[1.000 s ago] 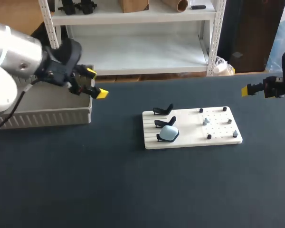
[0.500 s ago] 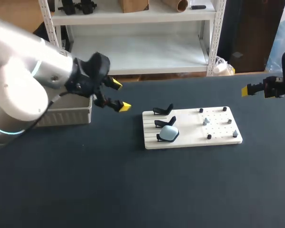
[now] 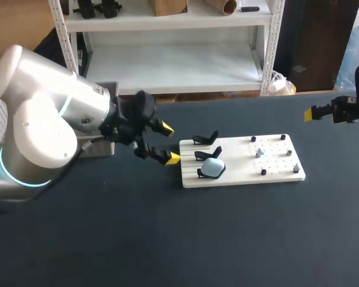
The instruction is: Pick up each earbud case from the left stands, insert the matching earbuds, close the lid, and place the case in the box.
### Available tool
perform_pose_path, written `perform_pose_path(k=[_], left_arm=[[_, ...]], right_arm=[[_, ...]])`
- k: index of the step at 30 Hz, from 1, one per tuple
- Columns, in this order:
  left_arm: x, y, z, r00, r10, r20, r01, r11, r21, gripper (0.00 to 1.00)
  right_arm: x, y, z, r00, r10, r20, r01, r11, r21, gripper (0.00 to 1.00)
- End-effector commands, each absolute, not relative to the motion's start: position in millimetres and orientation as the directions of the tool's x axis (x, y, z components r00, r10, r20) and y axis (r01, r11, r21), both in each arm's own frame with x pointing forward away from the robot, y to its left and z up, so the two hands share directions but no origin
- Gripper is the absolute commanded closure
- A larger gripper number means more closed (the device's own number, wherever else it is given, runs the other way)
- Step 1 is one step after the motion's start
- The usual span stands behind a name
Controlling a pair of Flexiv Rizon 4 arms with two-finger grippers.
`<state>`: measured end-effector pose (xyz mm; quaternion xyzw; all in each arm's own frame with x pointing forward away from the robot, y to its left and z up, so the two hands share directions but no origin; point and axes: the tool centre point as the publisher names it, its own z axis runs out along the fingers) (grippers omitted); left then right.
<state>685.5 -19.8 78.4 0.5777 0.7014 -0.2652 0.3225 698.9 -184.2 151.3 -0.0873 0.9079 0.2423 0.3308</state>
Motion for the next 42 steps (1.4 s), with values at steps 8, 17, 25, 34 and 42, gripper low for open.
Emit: perform_pose_path(k=[8,17,25,34,42], left_arm=[[665.2,-18.1,67.0,-0.111,0.593,-0.798,0.987,0.158,-0.019,0.22],[665.2,-26.5,57.3,-0.100,0.571,-0.815,0.990,0.137,-0.025,0.34],[667.4,-40.4,52.0,-0.080,0.539,-0.839,0.993,0.117,-0.020,0.40],[666.2,-54.9,42.8,-0.049,0.508,-0.860,0.997,0.069,-0.017,0.48],[667.2,-64.6,35.4,-0.012,0.495,-0.869,0.999,0.032,0.005,0.51]], right_arm=[[699.9,-185.3,150.6,-0.766,0.000,-0.643,-0.323,0.864,0.386,0.00],[699.9,-185.3,150.6,-0.766,0.000,-0.643,-0.323,0.864,0.386,0.00],[699.9,-185.3,150.6,-0.766,0.000,-0.643,-0.323,0.864,0.386,0.00],[699.9,-185.3,150.6,-0.766,0.000,-0.643,-0.323,0.864,0.386,0.00],[699.9,-185.3,150.6,-0.766,0.000,-0.643,-0.323,0.864,0.386,0.00]])
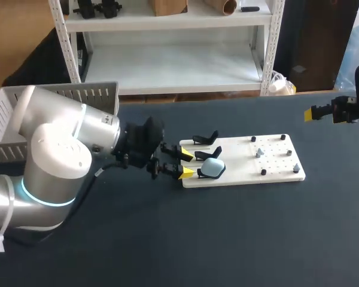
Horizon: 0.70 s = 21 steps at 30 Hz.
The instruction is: Pick up each earbud case from the left stands, insert the matching earbuds, close the lid, and place the case in the box.
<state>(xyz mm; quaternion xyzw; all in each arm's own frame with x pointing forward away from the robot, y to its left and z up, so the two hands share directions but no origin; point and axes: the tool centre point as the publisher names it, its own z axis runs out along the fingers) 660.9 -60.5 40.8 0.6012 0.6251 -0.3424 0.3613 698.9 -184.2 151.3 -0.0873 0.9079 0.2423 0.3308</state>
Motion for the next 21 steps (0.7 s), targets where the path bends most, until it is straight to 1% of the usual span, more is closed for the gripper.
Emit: perform_pose_path(k=[1,21], left_arm=[[668.3,-65.4,35.0,-0.012,0.493,-0.870,1.000,0.030,0.004,0.51],[680.4,-84.6,27.9,0.008,0.470,-0.883,1.000,-0.024,-0.004,0.50]], right_arm=[[699.9,-185.3,150.6,-0.766,0.000,-0.643,-0.323,0.864,0.386,0.00],[699.9,-185.3,150.6,-0.766,0.000,-0.643,-0.323,0.864,0.386,0.00]])
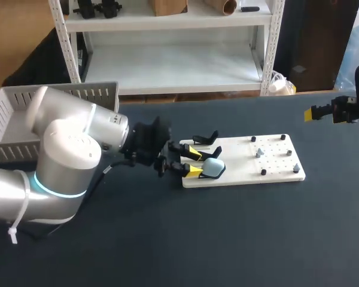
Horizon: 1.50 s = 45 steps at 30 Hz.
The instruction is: Pick up each earbud case from the left stands, insert the matching earbuds, close the lid, and place the case in the box.
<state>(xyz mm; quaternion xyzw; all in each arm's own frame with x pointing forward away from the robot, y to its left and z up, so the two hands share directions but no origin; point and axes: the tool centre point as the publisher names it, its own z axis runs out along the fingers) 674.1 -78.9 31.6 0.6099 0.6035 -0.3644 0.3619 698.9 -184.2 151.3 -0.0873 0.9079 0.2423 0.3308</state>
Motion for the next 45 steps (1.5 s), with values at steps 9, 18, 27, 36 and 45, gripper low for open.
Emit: perform_pose_path(k=[9,18,27,36,45], left_arm=[[681.8,-94.2,23.8,-0.001,0.462,-0.887,0.999,-0.033,-0.018,0.49],[680.9,-99.2,21.7,-0.009,0.458,-0.889,0.999,-0.035,-0.028,0.53],[676.5,-101.8,21.9,-0.012,0.452,-0.892,0.999,-0.036,-0.032,0.52],[674.5,-101.5,20.7,-0.021,0.448,-0.894,0.999,-0.019,-0.033,0.53],[672.7,-99.8,19.0,-0.019,0.444,-0.896,0.999,-0.017,-0.029,0.54]], right_arm=[[699.9,-185.3,150.6,-0.766,0.000,-0.643,-0.323,0.864,0.386,0.00],[699.9,-185.3,150.6,-0.766,0.000,-0.643,-0.323,0.864,0.386,0.00],[699.9,-185.3,150.6,-0.766,0.000,-0.643,-0.323,0.864,0.386,0.00],[699.9,-185.3,150.6,-0.766,0.000,-0.643,-0.323,0.864,0.386,0.00],[699.9,-185.3,150.6,-0.766,0.000,-0.643,-0.323,0.864,0.386,0.00]])
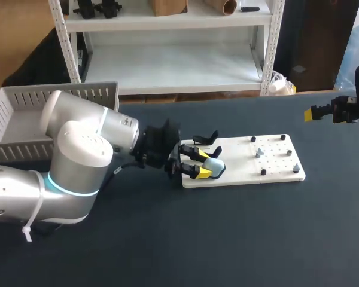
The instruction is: Pick up each earbud case from the left stands, insert the matching earbuds, close the lid, and place the case in the box.
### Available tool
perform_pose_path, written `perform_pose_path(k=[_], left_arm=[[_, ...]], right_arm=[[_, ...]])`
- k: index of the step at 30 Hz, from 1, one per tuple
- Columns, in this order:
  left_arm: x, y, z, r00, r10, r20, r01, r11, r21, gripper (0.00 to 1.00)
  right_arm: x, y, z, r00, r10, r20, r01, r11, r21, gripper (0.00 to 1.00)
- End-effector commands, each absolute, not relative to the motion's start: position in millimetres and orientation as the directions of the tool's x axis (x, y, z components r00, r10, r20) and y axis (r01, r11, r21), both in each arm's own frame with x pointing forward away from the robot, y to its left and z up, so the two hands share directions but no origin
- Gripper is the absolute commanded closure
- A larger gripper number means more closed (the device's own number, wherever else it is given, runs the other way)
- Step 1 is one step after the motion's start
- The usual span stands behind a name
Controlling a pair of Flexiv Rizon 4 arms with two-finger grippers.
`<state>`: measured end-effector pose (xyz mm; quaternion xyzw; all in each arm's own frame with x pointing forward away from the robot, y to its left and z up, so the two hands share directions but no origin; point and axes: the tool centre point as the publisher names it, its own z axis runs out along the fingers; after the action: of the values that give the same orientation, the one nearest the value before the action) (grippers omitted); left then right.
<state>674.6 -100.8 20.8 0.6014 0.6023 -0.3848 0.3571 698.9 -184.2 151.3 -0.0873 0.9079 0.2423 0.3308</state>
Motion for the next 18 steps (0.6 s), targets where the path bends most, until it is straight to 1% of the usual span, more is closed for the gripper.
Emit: perform_pose_path(k=[1,11,18], left_arm=[[672.6,-99.7,18.9,-0.019,0.443,-0.896,0.999,-0.017,-0.029,0.54],[672.0,-100.0,19.3,-0.020,0.437,-0.899,0.999,-0.017,-0.031,0.55],[670.7,-101.7,19.3,-0.019,0.437,-0.899,0.999,-0.021,-0.031,0.59]], right_arm=[[699.9,-185.3,150.6,-0.766,0.000,-0.643,-0.323,0.864,0.386,0.00],[699.9,-185.3,150.6,-0.766,0.000,-0.643,-0.323,0.864,0.386,0.00],[699.9,-185.3,150.6,-0.766,0.000,-0.643,-0.323,0.864,0.386,0.00]])
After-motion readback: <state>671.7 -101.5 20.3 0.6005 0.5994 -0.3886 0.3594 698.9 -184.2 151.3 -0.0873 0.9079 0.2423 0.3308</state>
